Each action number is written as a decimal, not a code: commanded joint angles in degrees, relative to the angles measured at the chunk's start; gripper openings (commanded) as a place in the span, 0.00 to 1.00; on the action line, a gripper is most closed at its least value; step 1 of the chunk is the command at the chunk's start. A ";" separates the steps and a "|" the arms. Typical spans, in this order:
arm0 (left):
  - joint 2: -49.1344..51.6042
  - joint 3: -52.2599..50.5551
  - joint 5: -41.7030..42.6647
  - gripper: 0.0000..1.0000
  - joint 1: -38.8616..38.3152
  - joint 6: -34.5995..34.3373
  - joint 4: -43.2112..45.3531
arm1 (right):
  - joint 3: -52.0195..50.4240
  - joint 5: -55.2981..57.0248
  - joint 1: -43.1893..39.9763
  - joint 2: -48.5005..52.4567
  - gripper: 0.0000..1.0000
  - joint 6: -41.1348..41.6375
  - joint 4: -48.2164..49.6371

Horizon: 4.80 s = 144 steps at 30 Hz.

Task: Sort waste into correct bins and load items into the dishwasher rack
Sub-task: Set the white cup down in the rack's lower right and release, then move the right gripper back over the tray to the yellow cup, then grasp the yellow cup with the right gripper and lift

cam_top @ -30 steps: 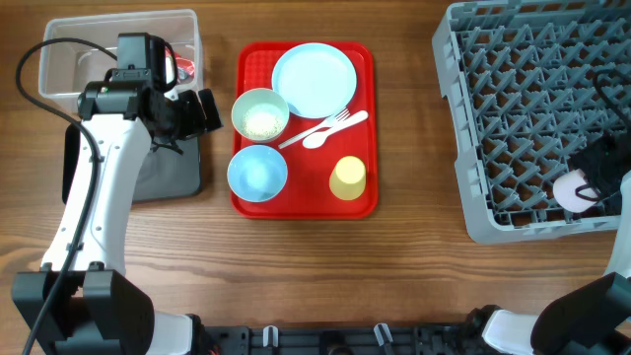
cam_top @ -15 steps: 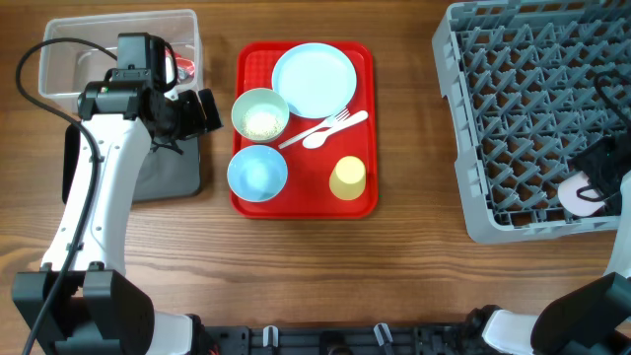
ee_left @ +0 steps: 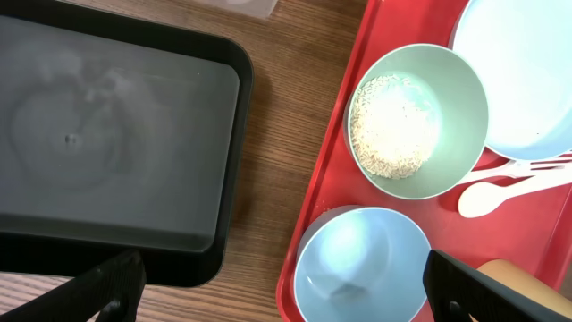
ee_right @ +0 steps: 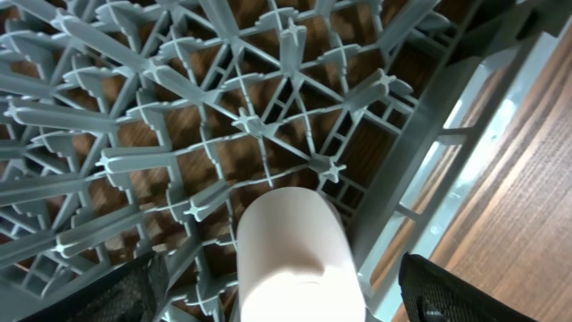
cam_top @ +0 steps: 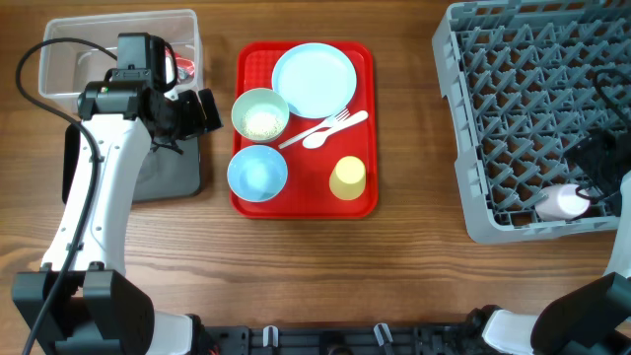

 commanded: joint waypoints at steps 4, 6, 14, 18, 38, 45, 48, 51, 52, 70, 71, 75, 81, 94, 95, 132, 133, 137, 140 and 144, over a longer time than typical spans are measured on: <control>0.46 -0.46 -0.94 1.00 -0.04 -0.76 0.09 | 1.44 -10.75 0.13 -0.79 0.99 -7.50 1.16; 0.46 -0.46 -0.94 1.00 -0.04 -0.76 -0.04 | 3.43 -12.68 1.01 -2.19 0.99 -8.83 -0.02; 0.46 -0.46 -0.96 1.00 -0.02 -0.76 0.09 | 11.80 -20.55 16.90 -7.76 1.00 -13.64 -3.76; 0.46 -0.46 -0.98 1.00 0.07 -0.74 0.52 | 12.22 -18.64 31.98 -6.80 1.00 -10.21 -2.49; 0.46 -0.46 -1.16 1.00 9.73 -0.94 -1.38 | 12.20 -7.96 62.99 18.78 1.00 -3.21 0.55; 0.46 -0.46 -1.16 1.00 9.73 -0.94 -1.42 | 12.20 -8.92 62.99 21.11 1.00 -3.43 0.37; 0.46 -0.46 -1.16 1.00 9.73 -0.94 -1.46 | 12.20 -9.11 62.99 21.11 1.00 -4.42 0.37; 0.46 -0.46 -1.16 1.00 9.68 -0.94 -1.57 | 11.96 -9.09 63.01 21.16 1.00 -4.68 0.46; 0.46 -0.46 -1.16 1.00 9.68 -0.96 -1.60 | 11.82 -9.09 63.01 21.16 1.00 -4.72 0.46; 0.46 -0.46 -1.14 1.00 9.68 -0.94 -2.21 | 7.50 -10.78 63.06 22.73 1.00 -6.21 3.61; 0.46 -0.46 -1.16 1.00 9.68 -0.94 -2.23 | 7.48 -11.69 63.06 22.99 1.00 -6.23 4.13; 0.46 -0.46 -1.14 1.00 9.68 -0.96 -2.27 | 7.34 -13.62 63.06 24.57 0.99 -6.21 6.08; 0.46 -0.46 -1.14 1.00 9.68 -0.94 -2.67 | 7.28 -13.62 63.06 27.04 0.99 -6.64 6.40; 0.46 -0.46 -1.14 1.00 9.68 -0.94 -2.89 | 7.04 -13.57 63.04 28.50 0.68 -5.66 5.38; 0.46 -0.46 -1.14 1.00 9.68 -0.94 -2.89 | 7.04 -13.57 63.04 28.50 0.67 -5.51 4.98; 0.46 -0.46 -1.09 1.00 9.68 -0.94 -3.32 | 8.85 -8.74 68.78 24.00 0.88 1.97 -3.96; 0.46 -0.46 -1.09 1.00 9.68 -0.94 -3.34 | 8.85 -8.59 68.76 24.02 0.89 2.01 -3.98; 0.46 -0.46 -1.11 1.00 9.68 -0.94 -3.78 | 8.85 -6.51 68.76 24.13 0.88 3.28 -4.46; 0.46 -0.46 -1.14 1.00 9.68 -0.94 -4.15 | 8.85 -5.79 68.76 24.13 0.88 3.52 -4.61; 0.46 -0.46 -1.11 1.00 9.68 -0.94 -4.17 | 8.85 -5.84 68.76 24.13 0.73 3.50 -4.61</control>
